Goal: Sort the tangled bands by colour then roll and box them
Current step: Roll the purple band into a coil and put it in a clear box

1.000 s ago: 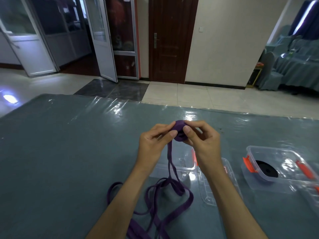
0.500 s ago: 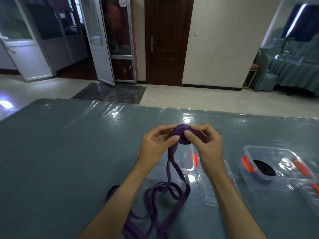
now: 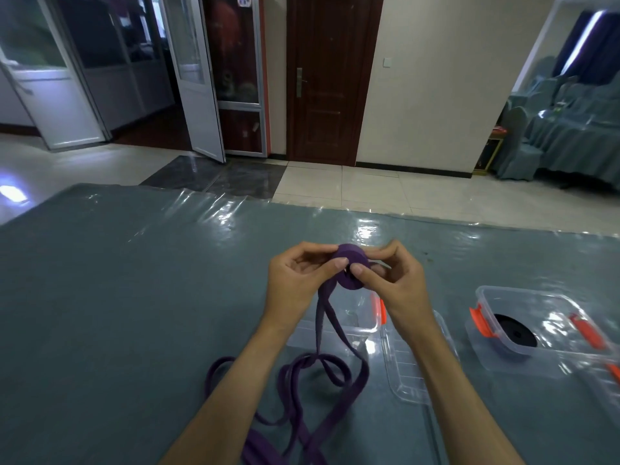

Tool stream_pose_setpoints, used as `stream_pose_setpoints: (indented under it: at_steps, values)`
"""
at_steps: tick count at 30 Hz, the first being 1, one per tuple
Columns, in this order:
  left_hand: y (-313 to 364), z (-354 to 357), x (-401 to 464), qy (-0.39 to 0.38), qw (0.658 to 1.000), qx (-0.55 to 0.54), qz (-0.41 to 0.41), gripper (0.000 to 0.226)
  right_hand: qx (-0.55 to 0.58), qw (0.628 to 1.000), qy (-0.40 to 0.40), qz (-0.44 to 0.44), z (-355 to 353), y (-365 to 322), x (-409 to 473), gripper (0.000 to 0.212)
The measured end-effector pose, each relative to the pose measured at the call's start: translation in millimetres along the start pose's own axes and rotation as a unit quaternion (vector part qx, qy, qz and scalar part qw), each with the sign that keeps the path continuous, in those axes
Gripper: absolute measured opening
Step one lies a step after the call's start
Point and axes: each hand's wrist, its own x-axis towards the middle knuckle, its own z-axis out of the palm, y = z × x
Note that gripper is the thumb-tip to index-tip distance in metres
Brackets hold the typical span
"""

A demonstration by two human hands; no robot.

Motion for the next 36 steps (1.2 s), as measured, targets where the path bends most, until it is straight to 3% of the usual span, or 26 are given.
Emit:
stream_pose_setpoints:
  at_steps: [5, 8, 12, 17, 23, 27, 31, 36]
  values:
    - [-7.2, 3.0, -6.5, 0.015, 1.000, -0.018, -0.001, 0.024, -0.010, 0.999, -0.002, -0.049, 3.2, -7.2, 8.6, 0.030]
    - [-3.1, 3.4, 1.1, -0.001, 1.000, -0.021, -0.013, 0.029, 0.046, 0.998, 0.037, -0.024, 10.7, 1.2, 3.8, 0.022]
    - [-2.5, 1.5, 6.8, 0.037, 0.999, 0.031, 0.010, 0.029, 0.010, 1.000, 0.010, 0.003, 4.4, -1.4, 9.8, 0.033]
    - [-2.5, -1.6, 11.4, -0.016, 0.998, 0.047, 0.030, 0.030, -0.052, 0.996, 0.021, -0.063, 6.1, -14.3, 20.8, 0.030]
    - [11.1, -3.0, 30.9, -0.035, 0.995, 0.067, 0.057, 0.030, -0.046, 0.998, 0.015, -0.045, 4.4, -17.8, 26.6, 0.033]
    - [8.3, -3.7, 31.5, -0.009, 0.994, 0.100, 0.030, 0.034, -0.106, 0.992, -0.005, -0.074, 6.0, -23.1, 31.5, 0.032]
    - [11.2, -10.2, 38.1, -0.011, 0.981, 0.191, 0.008, 0.029, -0.077, 0.991, 0.043, -0.104, 11.2, -23.5, 38.3, 0.031]
    - [28.4, -15.5, 48.1, -0.046, 0.985, 0.165, -0.022, 0.032, -0.035, 0.990, 0.076, -0.117, 14.6, -28.3, 47.4, 0.029]
